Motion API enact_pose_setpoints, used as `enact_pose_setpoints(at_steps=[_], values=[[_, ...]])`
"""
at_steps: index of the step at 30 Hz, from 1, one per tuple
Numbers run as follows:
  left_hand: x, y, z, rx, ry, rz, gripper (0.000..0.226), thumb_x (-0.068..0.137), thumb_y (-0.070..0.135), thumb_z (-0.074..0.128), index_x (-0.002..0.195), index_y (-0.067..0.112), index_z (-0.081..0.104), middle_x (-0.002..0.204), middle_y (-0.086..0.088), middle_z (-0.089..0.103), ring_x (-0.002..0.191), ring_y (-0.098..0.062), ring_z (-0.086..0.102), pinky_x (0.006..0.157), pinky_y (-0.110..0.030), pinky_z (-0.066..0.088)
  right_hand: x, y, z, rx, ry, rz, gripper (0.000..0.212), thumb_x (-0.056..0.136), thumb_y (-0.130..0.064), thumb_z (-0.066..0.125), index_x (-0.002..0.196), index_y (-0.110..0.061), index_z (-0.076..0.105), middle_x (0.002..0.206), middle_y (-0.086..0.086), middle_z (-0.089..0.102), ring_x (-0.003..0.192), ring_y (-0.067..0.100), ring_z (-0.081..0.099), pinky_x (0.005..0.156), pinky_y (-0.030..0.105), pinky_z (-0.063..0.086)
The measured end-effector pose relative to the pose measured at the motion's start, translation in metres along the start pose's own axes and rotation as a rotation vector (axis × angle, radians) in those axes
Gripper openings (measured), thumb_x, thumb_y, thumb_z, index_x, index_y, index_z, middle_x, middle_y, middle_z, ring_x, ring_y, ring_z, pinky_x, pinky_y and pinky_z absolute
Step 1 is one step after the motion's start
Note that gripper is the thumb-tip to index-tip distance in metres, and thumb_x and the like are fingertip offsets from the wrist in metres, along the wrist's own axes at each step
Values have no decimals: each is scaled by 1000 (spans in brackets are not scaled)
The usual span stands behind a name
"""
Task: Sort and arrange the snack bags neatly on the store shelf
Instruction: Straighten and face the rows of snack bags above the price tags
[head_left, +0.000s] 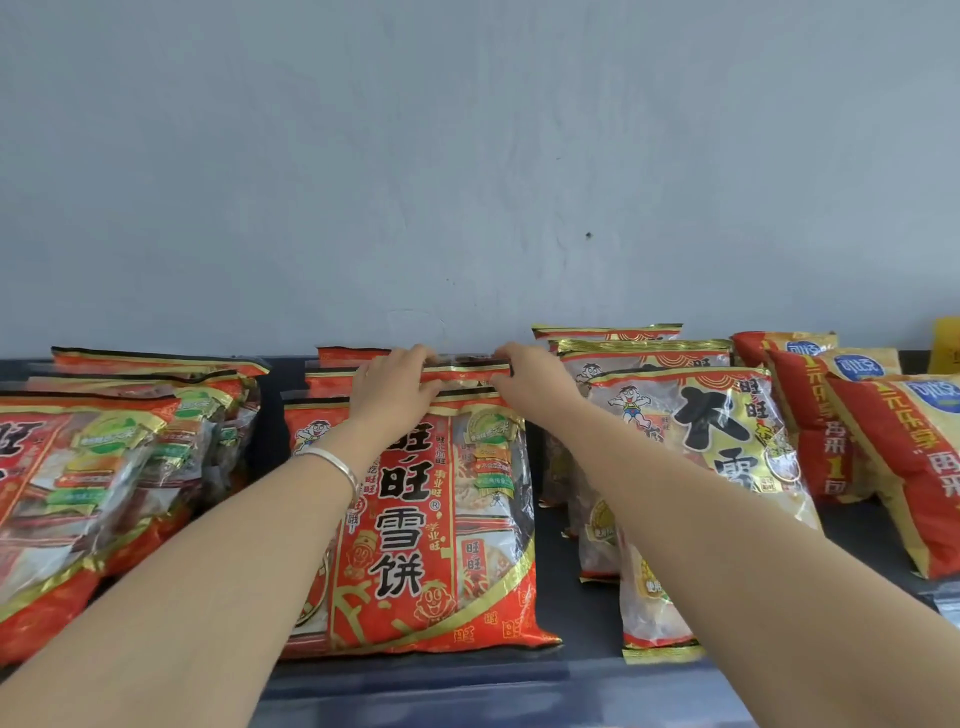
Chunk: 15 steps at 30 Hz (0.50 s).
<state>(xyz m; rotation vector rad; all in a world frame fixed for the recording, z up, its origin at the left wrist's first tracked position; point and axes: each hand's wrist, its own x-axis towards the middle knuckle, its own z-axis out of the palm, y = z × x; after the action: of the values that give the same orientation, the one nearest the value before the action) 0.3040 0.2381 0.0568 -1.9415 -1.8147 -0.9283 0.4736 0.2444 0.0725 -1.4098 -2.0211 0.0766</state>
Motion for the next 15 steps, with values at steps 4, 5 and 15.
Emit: enact_pose_setpoints(at_steps=[4, 5, 15], values=[[-6, -24, -13, 46, -16, -45, 35, 95, 38, 49, 127, 24, 51, 128, -1, 55, 116, -23, 52, 95, -40, 44, 9, -14, 9, -120, -60, -94, 39, 95, -24, 46, 133, -18, 52, 129, 11, 57, 112, 33, 55, 91, 49, 51], [-6, -29, -15, 57, -18, -54, 34, 96, 37, 49, 127, 24, 51, 129, -1, 55, 117, -23, 51, 94, -39, 44, 12, -18, 12, -144, -70, -110, 37, 96, -25, 46, 132, -18, 53, 129, 11, 56, 112, 32, 55, 92, 49, 50], [28, -77, -10, 61, -39, -14, 32, 99, 30, 41, 128, 26, 55, 132, 1, 55, 120, -22, 48, 98, -39, 41, 50, -49, 36, -285, -53, -172, 33, 99, -22, 39, 127, -21, 57, 125, 7, 56, 110, 31, 54, 93, 47, 47]])
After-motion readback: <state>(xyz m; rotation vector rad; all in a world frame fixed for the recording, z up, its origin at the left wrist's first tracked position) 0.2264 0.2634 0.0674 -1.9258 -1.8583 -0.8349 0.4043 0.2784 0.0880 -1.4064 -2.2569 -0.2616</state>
